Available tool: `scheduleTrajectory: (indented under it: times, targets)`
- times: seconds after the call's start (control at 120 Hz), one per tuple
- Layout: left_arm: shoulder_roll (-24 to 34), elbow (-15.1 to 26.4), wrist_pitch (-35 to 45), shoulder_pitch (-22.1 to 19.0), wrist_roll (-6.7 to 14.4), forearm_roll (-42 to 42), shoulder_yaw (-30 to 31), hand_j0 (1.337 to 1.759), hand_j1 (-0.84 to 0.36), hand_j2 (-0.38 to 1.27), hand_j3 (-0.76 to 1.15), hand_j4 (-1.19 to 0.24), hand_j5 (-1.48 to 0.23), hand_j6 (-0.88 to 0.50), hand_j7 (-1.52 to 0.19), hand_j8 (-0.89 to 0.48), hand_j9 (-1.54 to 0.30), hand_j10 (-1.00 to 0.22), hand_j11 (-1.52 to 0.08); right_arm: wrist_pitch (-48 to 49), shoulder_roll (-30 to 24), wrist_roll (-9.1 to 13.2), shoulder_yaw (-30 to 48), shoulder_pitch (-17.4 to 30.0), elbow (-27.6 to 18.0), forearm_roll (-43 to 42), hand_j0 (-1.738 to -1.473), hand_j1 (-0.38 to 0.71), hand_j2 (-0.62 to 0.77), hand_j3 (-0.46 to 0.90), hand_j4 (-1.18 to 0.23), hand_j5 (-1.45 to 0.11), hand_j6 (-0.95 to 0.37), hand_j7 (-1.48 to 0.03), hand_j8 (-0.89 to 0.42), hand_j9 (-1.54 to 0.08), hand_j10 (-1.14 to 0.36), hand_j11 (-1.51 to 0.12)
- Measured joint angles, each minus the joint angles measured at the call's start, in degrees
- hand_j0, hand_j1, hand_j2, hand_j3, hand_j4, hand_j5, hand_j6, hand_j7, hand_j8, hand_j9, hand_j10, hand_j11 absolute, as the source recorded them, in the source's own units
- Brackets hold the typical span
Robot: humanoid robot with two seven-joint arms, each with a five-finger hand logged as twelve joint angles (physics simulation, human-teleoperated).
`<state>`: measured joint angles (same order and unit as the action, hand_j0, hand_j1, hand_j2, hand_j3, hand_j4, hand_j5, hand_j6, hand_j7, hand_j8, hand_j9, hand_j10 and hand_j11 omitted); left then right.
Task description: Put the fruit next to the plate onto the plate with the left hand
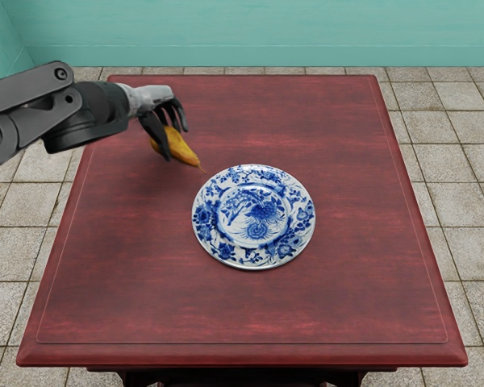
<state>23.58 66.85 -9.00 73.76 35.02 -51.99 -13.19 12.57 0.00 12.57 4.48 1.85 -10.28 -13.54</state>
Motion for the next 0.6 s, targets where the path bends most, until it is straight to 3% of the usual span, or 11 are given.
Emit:
scheduleTrajectory:
  times: [0.333, 0.5, 0.525, 0.567, 0.6]
  targets:
    - [-7.61, 0.12, -1.86, -0.88, 0.00, 2.34, 0.02, 1.656, -0.36, 0.60, 0.00, -0.68, -0.95, -0.49, -0.94, -0.42, -0.94, -0.55, -0.92, 0.00, 0.00, 0.00, 0.00, 0.00, 0.00, 0.00, -1.658, -0.32, 0.00, 0.00, -0.02, -0.03, -0.02, -0.03, -0.02, -0.03, -0.02, -0.03]
    - [-8.06, 0.21, -1.93, -1.10, -0.01, 2.80, 0.21, 1.655, -0.37, 0.61, 0.00, -0.68, -0.96, -0.48, -0.94, -0.41, -0.94, -0.55, -0.93, 0.00, 0.00, 0.00, 0.00, 0.00, 0.00, 0.00, -1.658, -0.32, 0.00, 0.00, -0.02, -0.03, -0.02, -0.03, -0.02, -0.03, -0.02, -0.03]
    - [-9.44, 0.19, -1.98, -1.24, 0.01, 2.48, 0.35, 1.655, -0.35, 0.56, 0.00, -0.69, -0.93, -0.49, -0.92, -0.45, -0.92, -0.55, -0.92, 0.00, 0.00, 0.00, 0.00, 0.00, 0.00, 0.00, -1.658, -0.32, 0.00, 0.00, -0.02, -0.03, -0.02, -0.03, -0.02, -0.03, -0.02, -0.03]
    - [-11.75, 0.24, -1.93, -1.50, -0.02, 2.70, 0.69, 1.655, -0.33, 0.59, 0.00, -0.65, -0.88, -0.49, -0.87, -0.43, -0.87, -0.54, -0.87, 0.00, 0.00, 0.00, 0.00, 0.00, 0.00, 0.00, -1.658, -0.32, 0.00, 0.00, -0.02, -0.03, -0.02, -0.03, -0.02, -0.03, -0.02, -0.03]
    - [-12.03, 0.26, -1.94, -1.44, -0.02, 2.65, 1.05, 1.656, -0.27, 0.51, 0.00, -0.59, -0.80, -0.46, -0.79, -0.40, -0.79, -0.50, -0.79, 0.00, 0.00, 0.00, 0.00, 0.00, 0.00, 0.00, -1.658, -0.32, 0.00, 0.00, -0.02, -0.03, -0.02, -0.03, -0.02, -0.03, -0.02, -0.03]
